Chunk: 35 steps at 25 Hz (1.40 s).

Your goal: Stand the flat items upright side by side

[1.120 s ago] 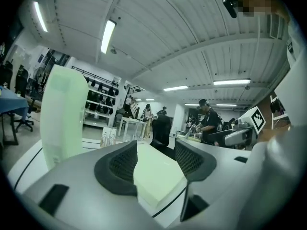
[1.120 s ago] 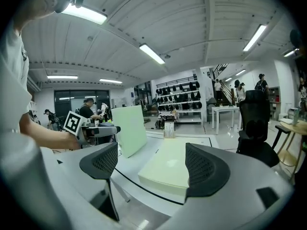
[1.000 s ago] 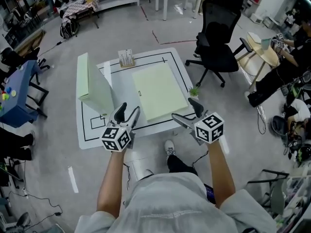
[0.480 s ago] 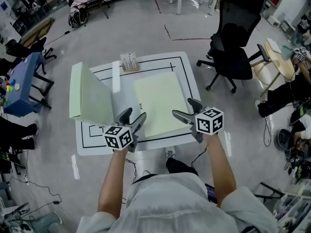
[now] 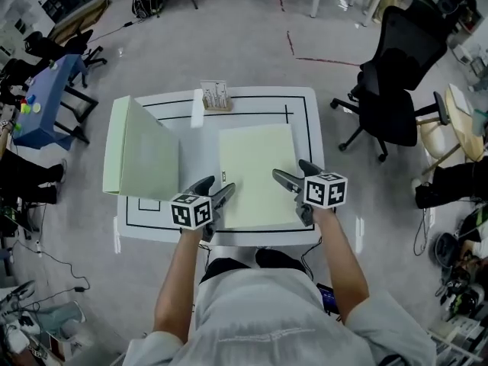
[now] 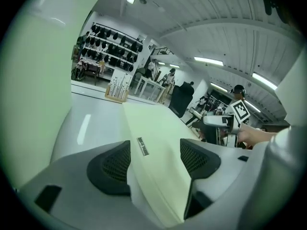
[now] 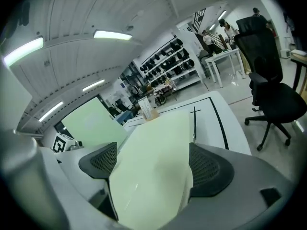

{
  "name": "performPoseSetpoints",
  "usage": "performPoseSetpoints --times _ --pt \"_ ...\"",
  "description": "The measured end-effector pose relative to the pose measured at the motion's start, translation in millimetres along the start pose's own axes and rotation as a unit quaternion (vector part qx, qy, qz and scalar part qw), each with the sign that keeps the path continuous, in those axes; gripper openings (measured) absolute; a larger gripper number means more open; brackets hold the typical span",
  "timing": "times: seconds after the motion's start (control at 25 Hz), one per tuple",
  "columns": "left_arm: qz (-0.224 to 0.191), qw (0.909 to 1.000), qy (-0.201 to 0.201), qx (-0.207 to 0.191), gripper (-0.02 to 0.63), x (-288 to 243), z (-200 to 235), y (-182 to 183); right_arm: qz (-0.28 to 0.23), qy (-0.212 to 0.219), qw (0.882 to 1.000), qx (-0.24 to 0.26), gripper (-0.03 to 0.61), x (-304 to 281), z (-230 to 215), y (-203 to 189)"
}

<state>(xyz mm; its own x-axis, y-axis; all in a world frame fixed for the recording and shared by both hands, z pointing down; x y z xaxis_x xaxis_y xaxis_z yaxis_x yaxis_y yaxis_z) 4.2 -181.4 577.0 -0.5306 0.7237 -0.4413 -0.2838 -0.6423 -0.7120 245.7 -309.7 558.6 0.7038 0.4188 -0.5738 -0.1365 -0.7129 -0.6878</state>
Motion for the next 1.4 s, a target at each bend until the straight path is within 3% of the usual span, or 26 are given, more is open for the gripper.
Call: performPoseSetpoints --times 0.24,0.52,0.8,0.92,1.4 --pt "0.026 0.9989 -0.016 0.036 0.328 -13 14 -9 0.044 -0.028 0.999 -0.006 0.46 -24 -10 -10" --pt "0.073 0.9947 -0.059 0.042 0.328 -23 23 -24 0.102 -0.062 0.992 -0.028 0.459 -37 -19 -34" --pt "0.062 0.989 -0.106 0.083 0.325 -28 38 -31 0.096 -0.062 0.991 -0.065 0.46 -46 -25 -47" --pt "0.051 0.9862 -0.126 0.095 0.296 -27 44 -31 0.091 -0.054 0.991 -0.077 0.46 -46 -26 -48" --pt "0.073 0.9764 -0.166 0.117 0.245 -23 55 -28 0.101 -0.033 0.989 -0.103 0.459 -41 -24 -52"
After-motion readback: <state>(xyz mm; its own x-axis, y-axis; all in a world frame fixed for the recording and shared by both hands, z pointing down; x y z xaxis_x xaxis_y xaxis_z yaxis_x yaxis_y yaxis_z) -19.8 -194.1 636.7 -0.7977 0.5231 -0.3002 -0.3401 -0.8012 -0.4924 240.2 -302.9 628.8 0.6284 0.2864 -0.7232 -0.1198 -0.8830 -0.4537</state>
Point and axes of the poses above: the fingertips, and each gripper's own axes: x backward along the fingers, z to its left, y out of its top, the point moved 7 cm from there along x, backward along the fingers, and after that the axes turned 9 degrees about -y, right-handed, at the moved point
